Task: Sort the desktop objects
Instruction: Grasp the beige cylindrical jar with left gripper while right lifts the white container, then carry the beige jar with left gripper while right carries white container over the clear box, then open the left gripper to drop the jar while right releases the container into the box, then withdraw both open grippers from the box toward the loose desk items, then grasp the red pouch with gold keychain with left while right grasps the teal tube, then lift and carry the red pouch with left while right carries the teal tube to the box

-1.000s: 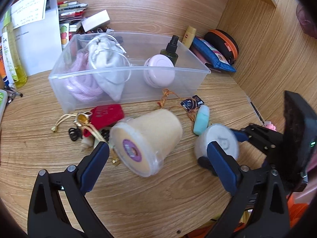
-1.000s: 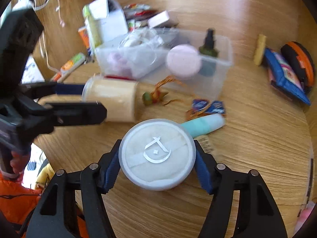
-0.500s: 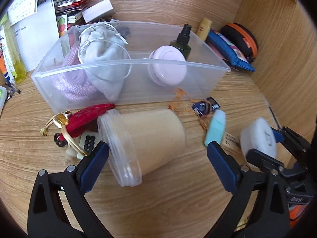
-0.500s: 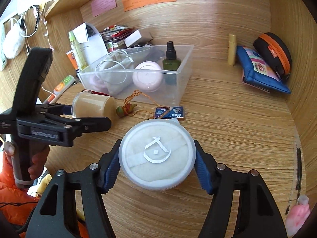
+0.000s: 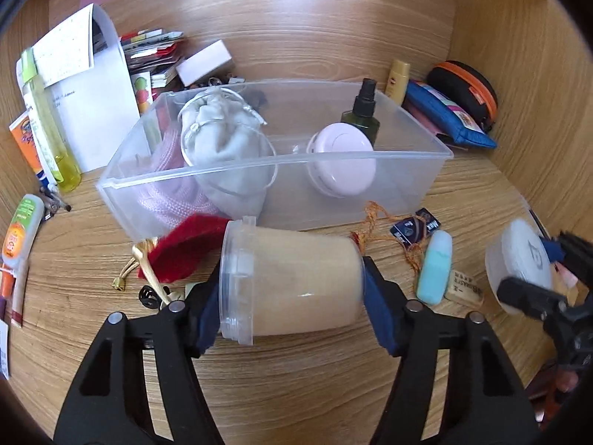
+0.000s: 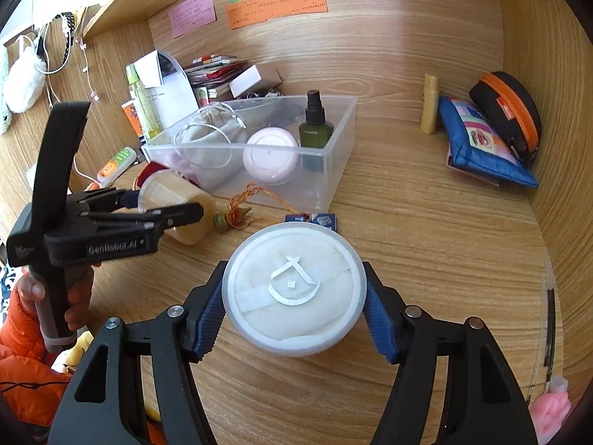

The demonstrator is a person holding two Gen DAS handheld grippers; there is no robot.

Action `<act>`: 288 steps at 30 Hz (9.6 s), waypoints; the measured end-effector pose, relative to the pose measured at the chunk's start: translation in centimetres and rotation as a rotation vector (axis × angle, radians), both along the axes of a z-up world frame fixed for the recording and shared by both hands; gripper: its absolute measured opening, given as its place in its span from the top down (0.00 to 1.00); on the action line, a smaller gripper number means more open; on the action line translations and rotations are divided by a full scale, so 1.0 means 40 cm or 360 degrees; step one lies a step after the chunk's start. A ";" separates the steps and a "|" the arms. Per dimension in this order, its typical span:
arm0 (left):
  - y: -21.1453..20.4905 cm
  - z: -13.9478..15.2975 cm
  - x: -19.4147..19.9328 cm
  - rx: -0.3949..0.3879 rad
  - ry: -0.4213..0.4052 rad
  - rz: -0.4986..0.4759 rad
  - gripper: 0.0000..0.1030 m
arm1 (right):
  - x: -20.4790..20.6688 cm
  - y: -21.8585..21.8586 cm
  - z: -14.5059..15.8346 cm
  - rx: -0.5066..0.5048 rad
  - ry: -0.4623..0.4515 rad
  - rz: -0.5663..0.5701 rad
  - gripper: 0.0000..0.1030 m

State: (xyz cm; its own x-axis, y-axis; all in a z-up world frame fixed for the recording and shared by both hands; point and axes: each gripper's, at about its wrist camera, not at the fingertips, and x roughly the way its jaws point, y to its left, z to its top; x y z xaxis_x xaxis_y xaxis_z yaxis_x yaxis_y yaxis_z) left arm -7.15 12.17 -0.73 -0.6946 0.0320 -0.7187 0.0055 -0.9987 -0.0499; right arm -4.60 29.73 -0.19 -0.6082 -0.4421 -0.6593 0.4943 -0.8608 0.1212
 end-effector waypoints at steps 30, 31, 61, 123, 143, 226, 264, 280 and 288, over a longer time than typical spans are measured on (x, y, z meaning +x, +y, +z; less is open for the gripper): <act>-0.182 0.169 0.092 0.0142 0.0263 0.0058 0.36 | -0.105 -0.115 0.118 -0.0002 0.0119 0.0054 0.39; -0.190 0.172 0.088 0.0135 0.0268 0.0066 0.36 | -0.111 -0.118 0.121 -0.0003 0.0118 0.0058 0.39; -0.319 0.266 -0.144 0.0206 0.0301 0.0052 0.36 | -0.339 -0.286 0.170 0.0098 0.0075 0.0116 0.39; -0.233 0.109 -0.321 -0.0027 0.0058 0.0026 0.17 | -0.420 -0.425 0.025 0.0553 0.0048 0.0044 0.28; -0.252 0.241 -0.183 -0.0082 0.0305 0.0073 0.06 | -0.283 -0.374 0.163 0.0474 0.0349 0.0050 0.24; -0.208 -0.033 -0.058 0.0184 -0.0203 -0.0142 0.65 | -0.141 -0.122 -0.071 0.0432 -0.0230 0.0238 0.31; -0.241 0.191 -0.005 0.0206 0.0260 -0.0120 0.65 | -0.159 -0.154 0.166 0.0248 0.0175 0.0192 0.31; -0.272 0.260 -0.095 0.0199 0.0387 -0.0099 0.65 | -0.237 -0.208 0.191 0.0240 0.0163 0.0222 0.31; -0.270 0.232 -0.164 0.0209 0.0342 -0.0082 0.65 | -0.282 -0.255 0.186 0.0193 0.0115 0.0255 0.31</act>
